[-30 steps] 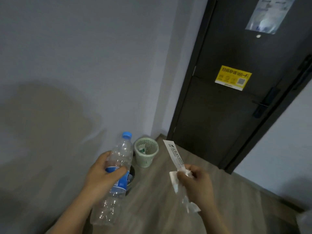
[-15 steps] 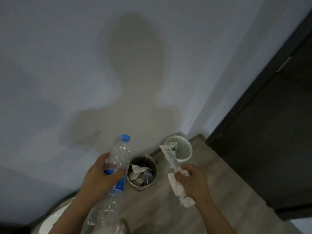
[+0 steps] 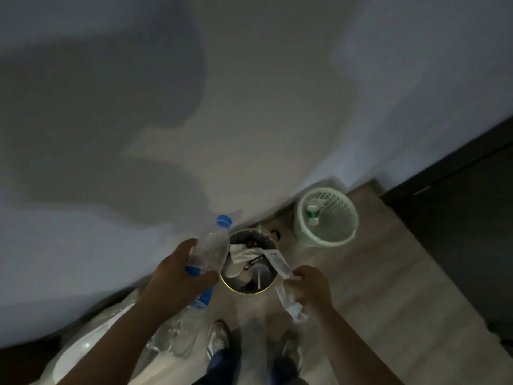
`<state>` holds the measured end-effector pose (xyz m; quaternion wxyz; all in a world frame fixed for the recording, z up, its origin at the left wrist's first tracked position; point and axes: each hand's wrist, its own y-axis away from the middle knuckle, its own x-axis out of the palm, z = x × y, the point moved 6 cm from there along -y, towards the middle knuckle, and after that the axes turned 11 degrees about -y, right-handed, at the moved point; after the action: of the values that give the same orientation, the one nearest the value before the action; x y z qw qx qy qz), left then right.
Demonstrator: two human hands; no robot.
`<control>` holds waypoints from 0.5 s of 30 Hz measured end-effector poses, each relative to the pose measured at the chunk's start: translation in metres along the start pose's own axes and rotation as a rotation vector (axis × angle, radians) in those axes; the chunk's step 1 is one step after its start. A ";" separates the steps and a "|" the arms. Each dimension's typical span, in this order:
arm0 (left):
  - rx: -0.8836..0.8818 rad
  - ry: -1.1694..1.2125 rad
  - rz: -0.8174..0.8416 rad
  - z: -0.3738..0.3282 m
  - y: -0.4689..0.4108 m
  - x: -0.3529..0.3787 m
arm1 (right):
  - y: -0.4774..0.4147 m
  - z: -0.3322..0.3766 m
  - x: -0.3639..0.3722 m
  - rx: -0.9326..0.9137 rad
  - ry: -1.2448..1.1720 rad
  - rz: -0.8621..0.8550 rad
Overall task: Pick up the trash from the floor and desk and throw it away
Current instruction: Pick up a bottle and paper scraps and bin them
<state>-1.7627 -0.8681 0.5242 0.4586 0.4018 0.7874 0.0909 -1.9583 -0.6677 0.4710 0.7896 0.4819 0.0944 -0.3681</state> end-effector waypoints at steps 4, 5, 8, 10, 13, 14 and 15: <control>-0.032 -0.101 0.033 0.019 -0.054 0.037 | -0.084 -0.018 0.040 0.047 0.043 0.072; -0.046 -0.121 0.037 0.027 -0.064 0.048 | -0.103 -0.027 0.052 0.063 0.067 0.101; -0.059 -0.161 0.058 0.044 -0.091 0.081 | -0.155 -0.056 0.081 0.106 0.116 0.149; -0.064 -0.194 0.045 0.053 -0.108 0.098 | -0.185 -0.072 0.096 0.139 0.148 0.158; -0.090 -0.214 0.033 0.066 -0.130 0.122 | -0.222 -0.086 0.113 0.179 0.113 0.139; -0.089 -0.219 0.035 0.070 -0.138 0.130 | -0.233 -0.087 0.119 0.166 0.105 0.126; -0.092 -0.221 0.037 0.073 -0.144 0.137 | -0.243 -0.087 0.125 0.142 0.111 0.116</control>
<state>-1.8189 -0.8817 0.3201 0.5588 0.4024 0.7195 0.0906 -2.0150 -0.7204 0.1949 0.7672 0.5607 0.0836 -0.3001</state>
